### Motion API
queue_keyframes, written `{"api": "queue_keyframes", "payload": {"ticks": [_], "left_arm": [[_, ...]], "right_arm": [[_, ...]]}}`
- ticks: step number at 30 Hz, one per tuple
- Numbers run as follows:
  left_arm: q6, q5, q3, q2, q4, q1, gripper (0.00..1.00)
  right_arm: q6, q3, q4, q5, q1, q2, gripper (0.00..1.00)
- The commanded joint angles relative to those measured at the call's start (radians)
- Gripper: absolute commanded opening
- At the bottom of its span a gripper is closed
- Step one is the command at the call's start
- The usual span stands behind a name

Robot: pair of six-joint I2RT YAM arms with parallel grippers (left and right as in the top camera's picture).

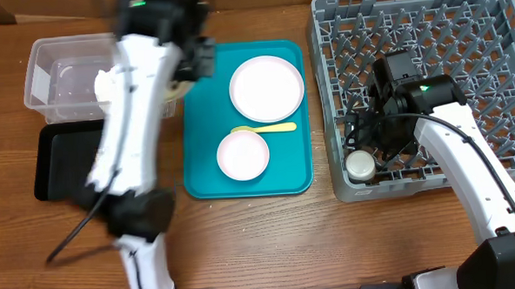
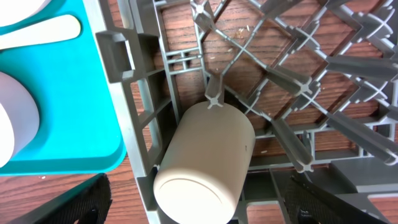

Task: Sort waste into correct bins and load items into the dishwasher
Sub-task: 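Tip the rice bowl over the black tray to pour out rice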

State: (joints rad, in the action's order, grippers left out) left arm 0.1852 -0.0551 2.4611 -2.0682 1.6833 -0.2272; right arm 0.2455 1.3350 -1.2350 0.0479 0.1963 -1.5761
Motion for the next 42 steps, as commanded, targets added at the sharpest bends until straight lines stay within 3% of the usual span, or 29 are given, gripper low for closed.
{"api": "queue_keyframes", "payload": {"ticks": [1, 8, 15, 21, 31, 38, 42], "left_arm": [[-0.028, -0.012, -0.158, 0.163, 0.005, 0.099, 0.05], [-0.066, 0.121, -0.531, 0.235, -0.134, 0.37, 0.04], [-0.283, 0.518, -0.876, 0.235, -0.41, 0.602, 0.04], [-0.332, 0.707, -0.961, 0.233, -0.541, 0.712, 0.04], [-0.508, 1.151, -0.967, 0.233, -0.536, 0.884, 0.04], [-0.517, 1.202, -0.98, 0.233, -0.537, 1.029, 0.04], [-0.527, 1.342, -1.061, 0.232, -0.644, 1.096, 0.04]], "right_arm": [[-0.011, 0.014, 0.007, 0.006, -0.001, 0.002, 0.91], [-0.011, 0.014, 0.012, 0.006, -0.001, 0.002, 0.91], [-0.011, 0.014, 0.027, 0.006, -0.001, 0.002, 0.91], [-0.01, 0.014, 0.027, 0.007, -0.001, 0.002, 0.91], [-0.01, 0.014, 0.026, 0.007, -0.001, 0.002, 0.91], [-0.01, 0.014, 0.026, 0.007, -0.001, 0.002, 0.91], [-0.011, 0.014, 0.021, 0.006, -0.001, 0.002, 0.91]]}}
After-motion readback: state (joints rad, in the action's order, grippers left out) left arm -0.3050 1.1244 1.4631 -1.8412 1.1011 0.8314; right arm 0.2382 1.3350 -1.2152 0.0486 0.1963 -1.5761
